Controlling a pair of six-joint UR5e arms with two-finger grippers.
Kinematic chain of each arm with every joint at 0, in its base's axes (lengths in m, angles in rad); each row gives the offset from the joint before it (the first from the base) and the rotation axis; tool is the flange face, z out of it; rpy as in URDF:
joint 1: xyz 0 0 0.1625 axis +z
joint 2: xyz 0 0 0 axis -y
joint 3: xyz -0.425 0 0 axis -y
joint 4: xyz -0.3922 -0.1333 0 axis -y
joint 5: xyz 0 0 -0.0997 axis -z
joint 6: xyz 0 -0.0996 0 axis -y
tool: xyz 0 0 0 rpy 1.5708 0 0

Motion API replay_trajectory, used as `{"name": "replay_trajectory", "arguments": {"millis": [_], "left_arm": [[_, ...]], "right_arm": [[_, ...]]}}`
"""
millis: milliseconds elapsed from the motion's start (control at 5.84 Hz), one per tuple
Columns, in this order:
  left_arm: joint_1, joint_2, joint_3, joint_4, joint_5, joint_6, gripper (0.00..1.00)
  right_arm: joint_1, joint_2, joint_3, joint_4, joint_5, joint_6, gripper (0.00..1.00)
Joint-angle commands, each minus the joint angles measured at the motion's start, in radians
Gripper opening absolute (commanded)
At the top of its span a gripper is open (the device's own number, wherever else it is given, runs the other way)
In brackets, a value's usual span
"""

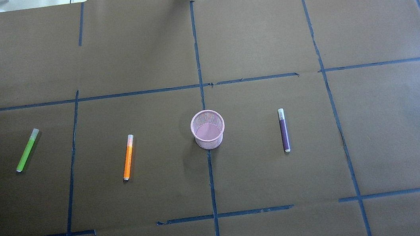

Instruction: Collect pens into pen holder

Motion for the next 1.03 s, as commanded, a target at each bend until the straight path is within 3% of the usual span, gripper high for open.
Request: {"name": "replay_trajectory", "arguments": {"millis": [0,856], "left_arm": [[0.002,-0.001,0.007,-0.004,0.000,-0.031,1.00],[0.008,0.015,-0.028,-0.006,-0.003,-0.031,1.00]], "right_arm": [[-0.001,-0.007,-0.001,-0.002,-0.001,-0.001,1.00],[-0.001,-0.007,-0.007,-0.002,0.002,-0.006,1.00]]}}
